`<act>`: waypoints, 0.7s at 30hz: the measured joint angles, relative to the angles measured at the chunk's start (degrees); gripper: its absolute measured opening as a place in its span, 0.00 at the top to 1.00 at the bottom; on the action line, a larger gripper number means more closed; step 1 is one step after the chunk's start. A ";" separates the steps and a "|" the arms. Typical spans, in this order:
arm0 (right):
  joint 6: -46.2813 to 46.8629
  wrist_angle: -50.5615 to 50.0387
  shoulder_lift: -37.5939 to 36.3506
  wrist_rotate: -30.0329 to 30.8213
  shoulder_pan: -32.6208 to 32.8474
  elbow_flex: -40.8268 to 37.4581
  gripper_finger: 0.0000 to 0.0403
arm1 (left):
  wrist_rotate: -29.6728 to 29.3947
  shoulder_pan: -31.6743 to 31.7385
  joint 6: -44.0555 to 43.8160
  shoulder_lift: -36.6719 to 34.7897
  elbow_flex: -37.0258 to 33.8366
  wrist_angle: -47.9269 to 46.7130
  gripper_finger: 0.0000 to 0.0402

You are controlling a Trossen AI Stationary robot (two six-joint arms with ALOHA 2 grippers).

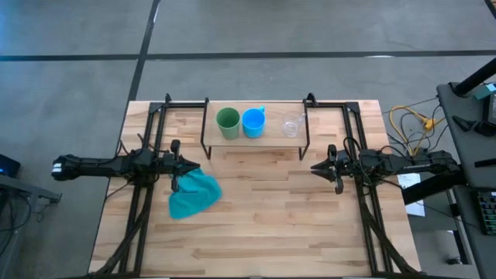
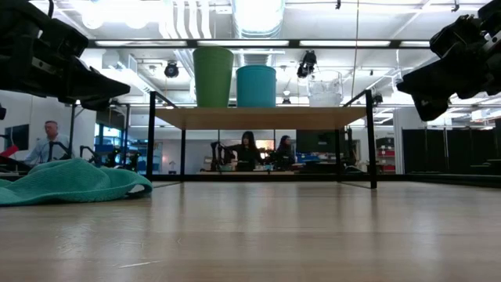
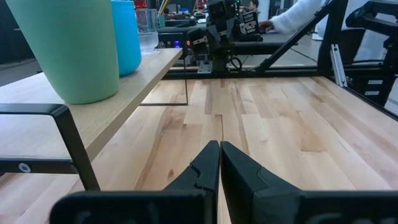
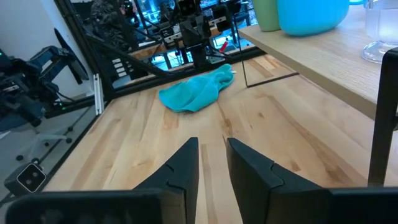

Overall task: Stack small to large cups/mugs on shelf
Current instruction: Return to Home Position

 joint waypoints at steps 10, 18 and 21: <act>0.00 0.00 0.02 0.00 0.00 0.00 0.83 | 0.02 0.01 0.00 0.00 0.00 0.01 1.00; 0.00 0.00 0.02 0.00 0.00 0.00 0.81 | 0.04 0.00 0.00 0.00 0.00 0.00 1.00; 0.00 0.00 0.02 0.00 0.00 0.00 0.80 | 0.04 0.00 0.00 0.00 0.00 0.00 1.00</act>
